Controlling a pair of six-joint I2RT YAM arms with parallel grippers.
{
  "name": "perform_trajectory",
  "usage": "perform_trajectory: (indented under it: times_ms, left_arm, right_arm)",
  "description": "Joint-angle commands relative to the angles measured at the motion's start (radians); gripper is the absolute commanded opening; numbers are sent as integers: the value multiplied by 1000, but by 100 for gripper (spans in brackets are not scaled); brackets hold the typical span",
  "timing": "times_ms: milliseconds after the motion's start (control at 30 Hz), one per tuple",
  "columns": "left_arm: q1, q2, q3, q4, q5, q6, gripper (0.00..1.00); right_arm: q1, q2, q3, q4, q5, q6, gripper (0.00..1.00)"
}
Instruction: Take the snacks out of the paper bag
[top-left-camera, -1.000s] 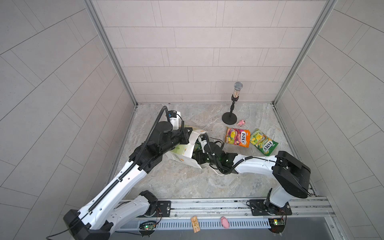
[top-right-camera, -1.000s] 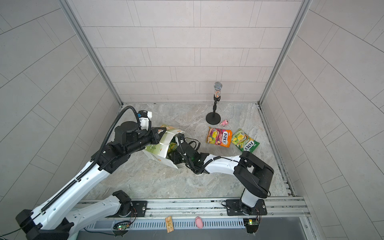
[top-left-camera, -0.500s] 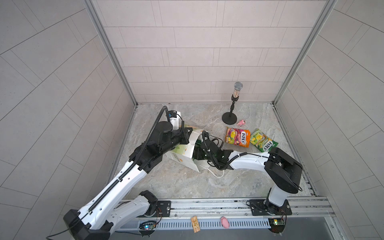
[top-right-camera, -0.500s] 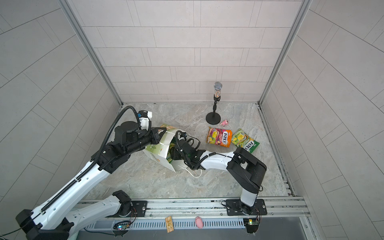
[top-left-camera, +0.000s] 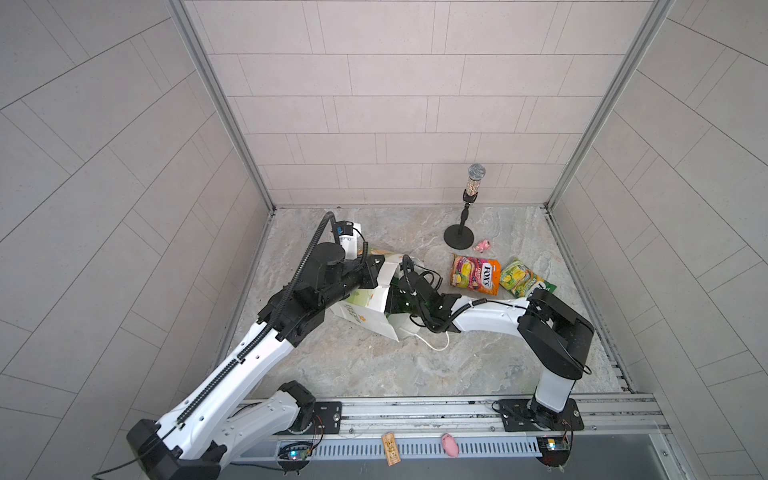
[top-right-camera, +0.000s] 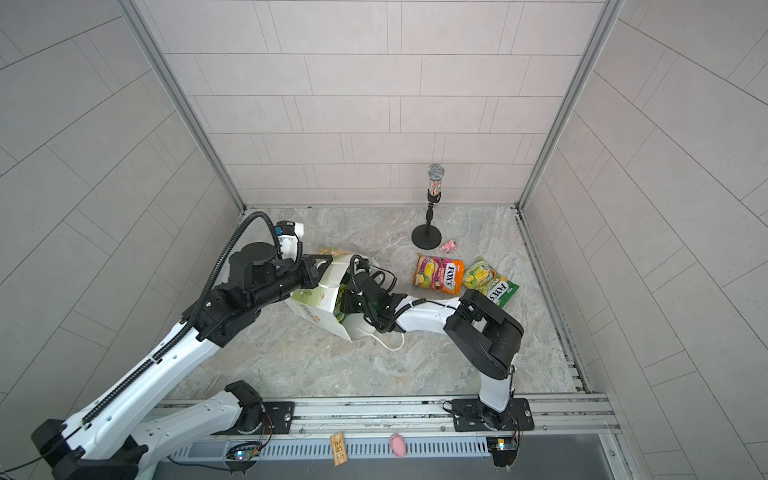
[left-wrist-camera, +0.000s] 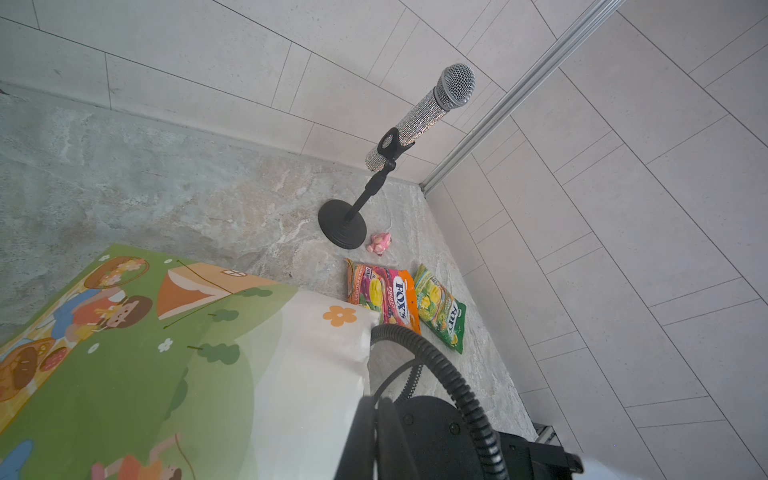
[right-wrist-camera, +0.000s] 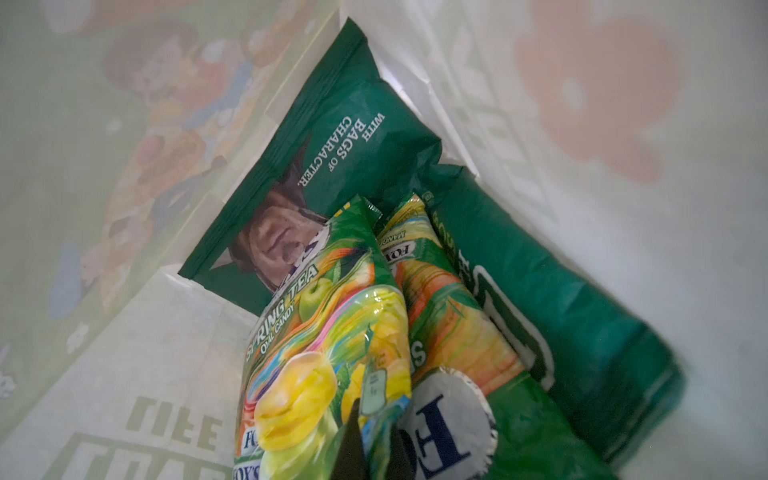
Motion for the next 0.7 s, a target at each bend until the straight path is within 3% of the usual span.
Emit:
perform_trajectory:
  times_ms: [0, 400, 667]
  left_arm:
    - [-3, -5, 23, -10, -24, 13, 0]
    - [-3, -2, 18, -24, -93, -2, 0]
    - [-3, -4, 12, -23, -124, -17, 0]
  right_arm:
    - [-6, -71, -25, -16, -24, -65, 0]
    - [-7, -361, -73, -223, -91, -247, 0]
    - [-16, -539, -72, -372, -121, -297, 0]
